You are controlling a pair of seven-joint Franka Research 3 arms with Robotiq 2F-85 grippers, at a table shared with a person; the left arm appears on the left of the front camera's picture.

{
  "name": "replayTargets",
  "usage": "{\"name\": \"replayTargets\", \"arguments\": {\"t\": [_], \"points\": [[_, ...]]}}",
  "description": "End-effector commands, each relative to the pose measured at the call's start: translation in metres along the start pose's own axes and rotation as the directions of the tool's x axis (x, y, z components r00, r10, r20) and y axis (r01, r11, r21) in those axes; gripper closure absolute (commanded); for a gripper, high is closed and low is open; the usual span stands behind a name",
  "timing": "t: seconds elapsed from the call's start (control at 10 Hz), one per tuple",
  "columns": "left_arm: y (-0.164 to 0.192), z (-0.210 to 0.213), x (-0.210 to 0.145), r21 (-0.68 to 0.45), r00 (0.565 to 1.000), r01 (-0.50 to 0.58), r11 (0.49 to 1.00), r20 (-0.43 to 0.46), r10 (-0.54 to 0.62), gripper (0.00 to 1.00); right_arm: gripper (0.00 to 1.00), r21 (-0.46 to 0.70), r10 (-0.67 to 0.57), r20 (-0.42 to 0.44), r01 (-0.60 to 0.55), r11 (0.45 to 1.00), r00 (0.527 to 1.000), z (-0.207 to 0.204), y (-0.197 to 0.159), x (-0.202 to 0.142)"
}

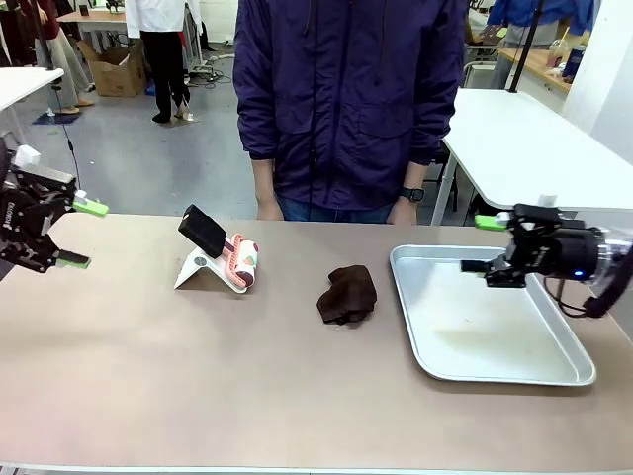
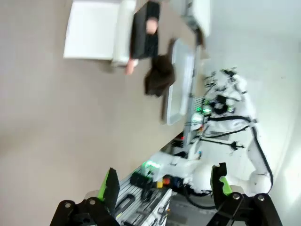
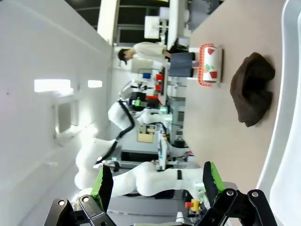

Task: Clean the surface of the table.
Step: Return the Lint Roller and towel to their original positions.

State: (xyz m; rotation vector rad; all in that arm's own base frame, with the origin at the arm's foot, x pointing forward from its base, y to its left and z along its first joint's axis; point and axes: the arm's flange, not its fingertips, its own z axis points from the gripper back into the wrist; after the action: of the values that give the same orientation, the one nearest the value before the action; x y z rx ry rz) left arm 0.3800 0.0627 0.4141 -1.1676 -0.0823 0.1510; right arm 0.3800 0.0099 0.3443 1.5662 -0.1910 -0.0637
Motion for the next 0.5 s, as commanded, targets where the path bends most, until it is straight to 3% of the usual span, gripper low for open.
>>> {"name": "replayTargets", "arguments": {"t": [0.0, 0.1, 0.2, 0.3, 0.4], "points": [[0.023, 0.008, 0.024, -0.205, 0.997, 0.055, 0.977, 0.072, -0.041, 0.0, 0.0, 0.014, -0.009, 0.027, 0.009, 1.0, 1.0, 0.015, 0.008, -0.025], [0.035, 0.013, 0.033, -0.285, 0.992, 0.048, 0.957, 0.128, -0.012, 0.0, 0.0, 0.021, 0.003, 0.044, -0.003, 1.0, 0.999, 0.015, 0.009, -0.024], [0.042, 0.012, 0.04, -0.277, 0.993, 0.054, 0.959, 0.116, -0.022, 0.0, 0.0, -0.005, 0.039, 0.068, -0.039, 0.999, 0.997, 0.011, 0.008, -0.022], [0.025, 0.015, 0.017, -0.189, 0.994, 0.014, 0.982, 0.106, 0.006, 0.0, 0.0, 0.02, -0.001, 0.039, 0.001, 1.0, 0.999, 0.022, 0.003, 0.001], [0.025, 0.015, 0.017, -0.189, 0.994, 0.014, 0.982, 0.106, 0.006, 0.0, 0.0, 0.02, -0.001, 0.039, 0.001, 1.0, 0.999, 0.022, 0.003, 0.001]]}}
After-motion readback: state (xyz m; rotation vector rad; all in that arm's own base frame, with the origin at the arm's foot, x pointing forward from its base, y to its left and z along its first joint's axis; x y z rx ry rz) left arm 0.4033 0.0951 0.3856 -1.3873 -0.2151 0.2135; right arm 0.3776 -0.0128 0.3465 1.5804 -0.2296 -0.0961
